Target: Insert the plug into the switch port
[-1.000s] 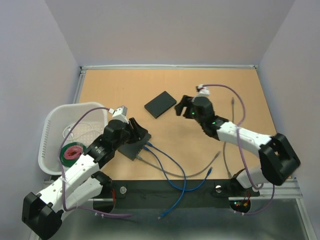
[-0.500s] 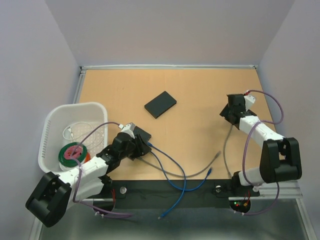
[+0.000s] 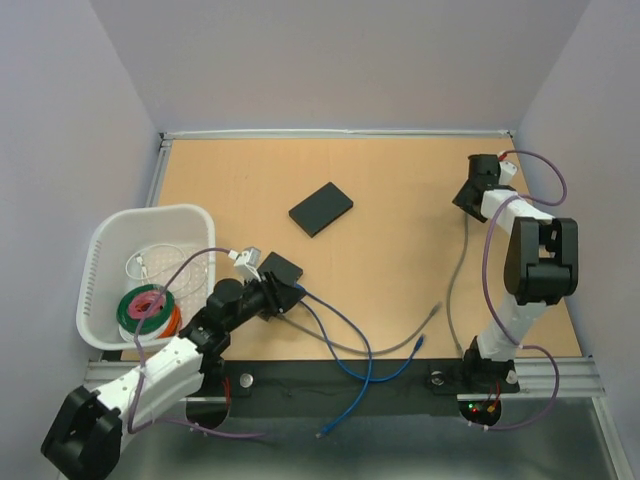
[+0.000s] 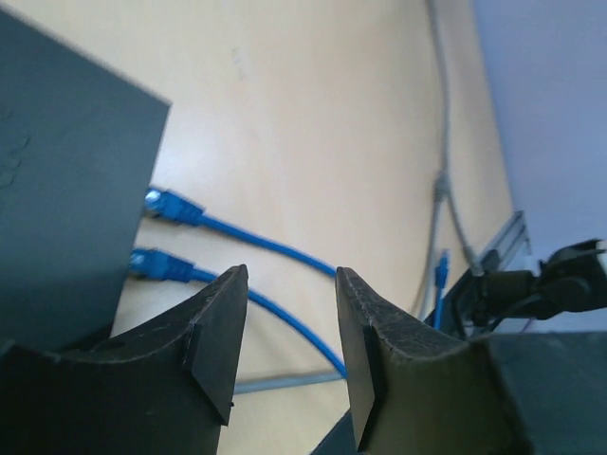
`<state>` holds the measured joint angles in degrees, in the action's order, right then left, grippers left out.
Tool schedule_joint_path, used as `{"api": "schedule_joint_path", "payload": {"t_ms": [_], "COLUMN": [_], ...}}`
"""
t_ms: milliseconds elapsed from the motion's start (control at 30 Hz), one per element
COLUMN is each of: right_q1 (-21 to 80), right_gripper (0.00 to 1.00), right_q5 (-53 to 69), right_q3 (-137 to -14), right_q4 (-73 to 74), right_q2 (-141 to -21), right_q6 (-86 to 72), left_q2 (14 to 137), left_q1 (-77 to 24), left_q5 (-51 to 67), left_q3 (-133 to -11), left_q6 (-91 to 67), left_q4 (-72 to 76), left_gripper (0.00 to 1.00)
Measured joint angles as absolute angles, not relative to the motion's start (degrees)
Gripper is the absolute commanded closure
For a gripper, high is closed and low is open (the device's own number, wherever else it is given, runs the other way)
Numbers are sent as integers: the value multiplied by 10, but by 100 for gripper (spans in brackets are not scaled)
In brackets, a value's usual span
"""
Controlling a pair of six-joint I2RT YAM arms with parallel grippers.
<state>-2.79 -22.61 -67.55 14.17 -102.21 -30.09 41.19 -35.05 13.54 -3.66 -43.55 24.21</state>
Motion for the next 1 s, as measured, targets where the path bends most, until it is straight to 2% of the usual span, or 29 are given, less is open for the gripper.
{"api": "schedule_joint_path", "payload": {"t_ms": [233,367,500,600,633,667,733,833,1000], "right_q1": [-55,-57,-56,-56,-56,-56,-56,-56,-43], "right_gripper": [47,50,62,77,84,95,100,100,100], "right_q5": [-209,-198,-181,-170,-168,-167,-164,-129,57], "right_q3": [-735,-760,-764,-760,-756,-750,-733,-703,-647], "right_q4": [141,137,131,119,113,105,85,69,37], "right_q2": [-1100,-1131,-1148,-1148,-1148,-1145,-1138,-1118,-1057], "right_q6": [-279,-274,-268,-270,-268,-268,-268,-266,-233], "left_q2": [269,274,308,326,330,330,328,324,308], "left_q1": [-350,-350,-350,-350,-350,-350,-350,-350,-350], "left_q5": [137,135,135,135,135,135,135,135,139], "left_q3": [-33,-33,-33,-33,-33,-33,-33,-33,-33], "left_q6": [-436,-438,-439,-440,-440,-440,-440,-440,-433], "left_q4": [247,249,251,250,250,250,252,252,244], "left_gripper": [43,43,43,43,43,43,43,44,44]}}
